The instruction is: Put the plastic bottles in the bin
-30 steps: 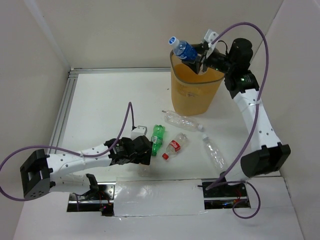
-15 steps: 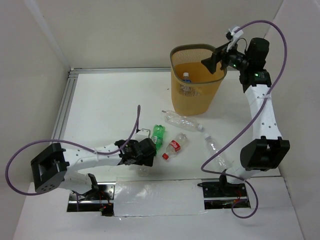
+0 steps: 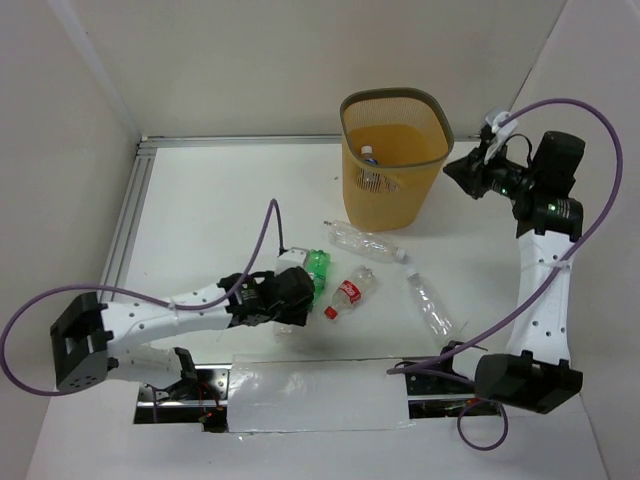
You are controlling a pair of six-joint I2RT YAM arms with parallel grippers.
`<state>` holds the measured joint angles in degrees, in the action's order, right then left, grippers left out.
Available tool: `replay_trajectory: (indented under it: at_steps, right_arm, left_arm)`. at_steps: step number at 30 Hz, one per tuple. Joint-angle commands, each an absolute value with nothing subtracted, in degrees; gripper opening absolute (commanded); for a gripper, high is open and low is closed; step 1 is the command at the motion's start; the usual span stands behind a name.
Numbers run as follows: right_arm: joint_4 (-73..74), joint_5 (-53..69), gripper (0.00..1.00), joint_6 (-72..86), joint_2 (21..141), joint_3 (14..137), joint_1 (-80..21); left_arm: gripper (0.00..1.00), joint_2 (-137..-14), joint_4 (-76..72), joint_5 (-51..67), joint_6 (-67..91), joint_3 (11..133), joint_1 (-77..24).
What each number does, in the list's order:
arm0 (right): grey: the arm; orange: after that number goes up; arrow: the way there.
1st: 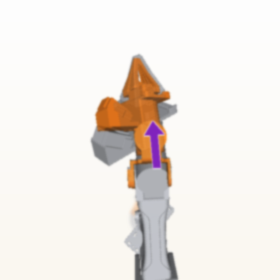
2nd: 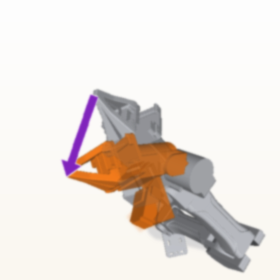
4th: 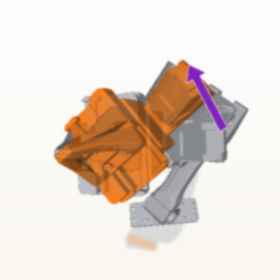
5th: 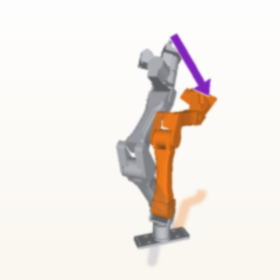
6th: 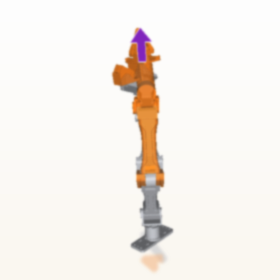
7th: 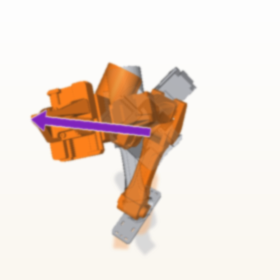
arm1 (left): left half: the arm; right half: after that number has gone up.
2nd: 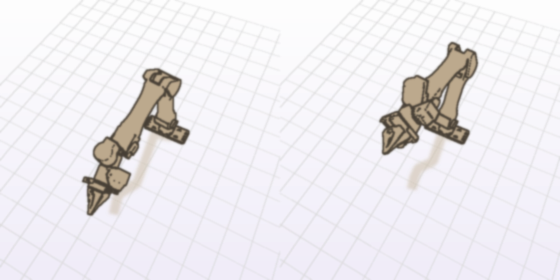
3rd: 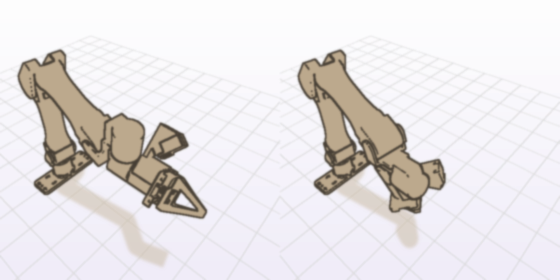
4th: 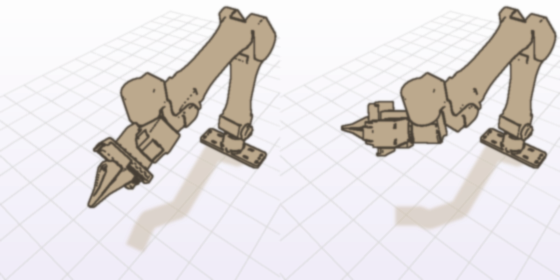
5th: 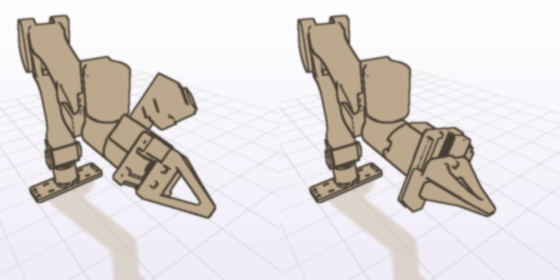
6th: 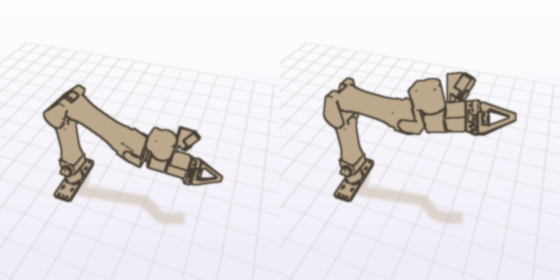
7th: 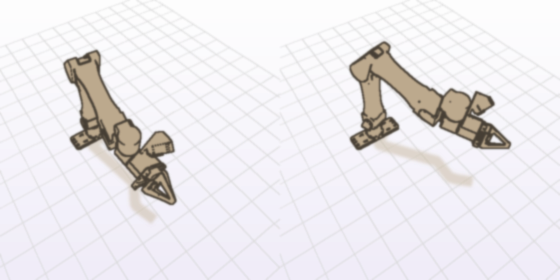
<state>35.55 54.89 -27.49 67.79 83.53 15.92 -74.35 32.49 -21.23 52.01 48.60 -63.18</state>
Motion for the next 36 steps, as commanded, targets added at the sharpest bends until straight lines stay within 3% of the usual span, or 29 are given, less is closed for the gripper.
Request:
replay_trajectory:
  at_steps: [1,7,11,15,16,18,21,24,25,29,30,33,36]
  right_arm:
    - [44.1,52.8,0.15,-38.0,63.9,78.5,17.1]
    - [50.9,49.0,0.1,-50.3,56.4,68.8,17.1]
    - [56.1,47.7,0.22,-55.4,55.2,63.9,17.1]
    - [59.8,45.5,0.62,-61.2,55.2,59.4,17.1]
    - [59.9,45.5,0.83,-62.7,55.2,58.8,17.1]
    - [59.9,43.6,0.92,-63.3,54.6,57.7,17.1]
    - [61.0,43.1,0.94,-64.8,54.1,56.3,17.1]
    - [61.6,43.1,0.98,-64.8,53.5,55.8,17.1]
    - [61.6,42.5,1.0,-64.8,53.5,55.3,17.1]
    - [61.1,41.0,1.0,-62.6,53.5,53.7,16.5]
    - [60.6,40.3,1.0,-62.6,53.0,53.0,16.5]
    - [59.9,39.0,1.0,-61.3,51.7,50.6,16.5]
    - [58.4,37.4,1.0,-59.8,51.0,49.4,16.5]
  left_arm:
    - [0.2,-68.9,31.6,-21.2,44.9,58.8,-63.8]
    - [0.18,-73.4,23.9,-19.7,28.0,79.7,-63.8]
    - [0.17,-82.2,16.5,-16.7,18.8,94.6,-60.8]
    - [0.17,-91.5,9.7,-10.5,16.3,106.7,-55.7]
    - [0.17,-93.1,7.9,-8.6,16.3,109.7,-54.9]
    - [0.2,-97.1,3.3,-8.1,16.3,111.2,-52.1]
    - [0.2,-103.1,-4.4,-8.3,18.5,115.1,-48.7]
    - [0.32,-108.9,-10.8,-11.0,20.0,119.3,-46.7]
    - [0.41,-110.0,-13.1,-13.9,20.0,119.3,-46.1]
    - [0.55,-118.7,-18.0,-17.8,16.5,126.4,-45.1]
    - [0.69,-121.1,-14.6,-18.5,15.9,129.6,-45.1]
    - [1.0,-127.5,-11.5,-19.1,13.5,138.4,-44.6]
    - [1.0,-127.5,-11.5,-18.5,13.0,138.4,-44.6]
